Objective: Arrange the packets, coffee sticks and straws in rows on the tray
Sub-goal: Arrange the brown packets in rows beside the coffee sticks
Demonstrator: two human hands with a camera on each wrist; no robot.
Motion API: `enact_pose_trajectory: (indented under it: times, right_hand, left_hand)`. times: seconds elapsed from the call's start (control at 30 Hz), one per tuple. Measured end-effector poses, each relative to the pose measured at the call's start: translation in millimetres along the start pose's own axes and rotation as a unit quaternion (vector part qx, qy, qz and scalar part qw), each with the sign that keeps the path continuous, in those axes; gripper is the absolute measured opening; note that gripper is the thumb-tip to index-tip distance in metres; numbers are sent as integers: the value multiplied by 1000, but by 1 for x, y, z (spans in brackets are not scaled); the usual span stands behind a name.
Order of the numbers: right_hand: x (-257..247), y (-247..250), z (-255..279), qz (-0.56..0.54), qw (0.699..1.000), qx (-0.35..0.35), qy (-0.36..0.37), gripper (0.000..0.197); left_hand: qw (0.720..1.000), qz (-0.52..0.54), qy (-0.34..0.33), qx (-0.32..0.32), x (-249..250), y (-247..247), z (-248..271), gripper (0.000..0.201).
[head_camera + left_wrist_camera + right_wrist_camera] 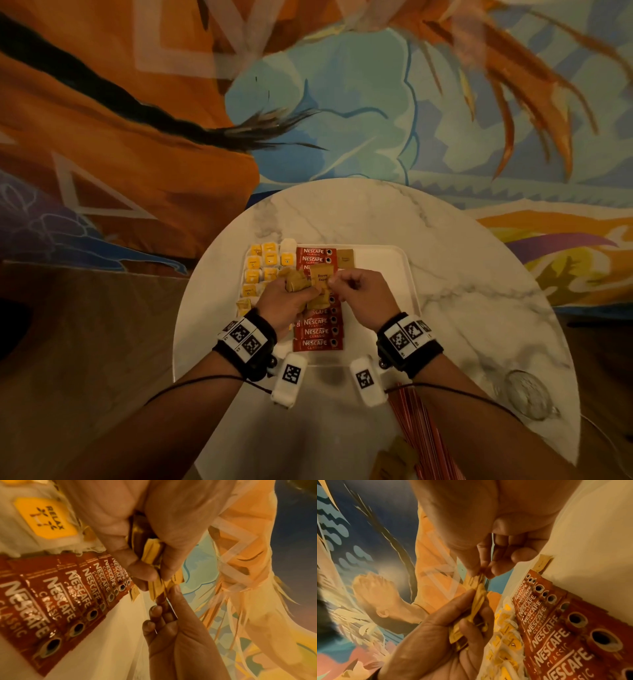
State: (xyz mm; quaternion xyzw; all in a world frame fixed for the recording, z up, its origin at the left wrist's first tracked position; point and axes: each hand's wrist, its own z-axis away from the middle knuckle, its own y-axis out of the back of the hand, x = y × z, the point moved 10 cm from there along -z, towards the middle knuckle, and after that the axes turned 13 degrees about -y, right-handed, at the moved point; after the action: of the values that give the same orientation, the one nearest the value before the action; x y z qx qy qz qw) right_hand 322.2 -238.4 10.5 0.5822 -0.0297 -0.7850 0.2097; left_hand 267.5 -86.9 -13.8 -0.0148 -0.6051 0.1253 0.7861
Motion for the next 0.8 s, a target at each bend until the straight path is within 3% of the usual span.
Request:
enact_pose_trajectory:
  times: [0.1, 0.2, 0.47, 0.67, 0.8]
  right_hand:
    - [1, 5, -3, 5, 1000, 14, 3, 10]
    - [-1, 15, -10, 13, 999, 34, -3, 12]
    - [4, 80, -68, 63, 985, 147, -60, 14]
    - [49, 91, -104, 156, 962, 159, -161, 14]
    - [58, 92, -110, 230, 942, 166, -176, 19]
  left_hand:
    - [1000, 1, 2, -1, -3, -3, -5, 25]
    - [1000, 23, 0, 3, -3, -6, -9, 17]
    - [999, 43, 8, 16, 3, -6, -28, 15]
    - [998, 47, 25, 32, 3, -4, -37, 17]
    - [997, 43, 40, 54, -2, 1, -41, 12]
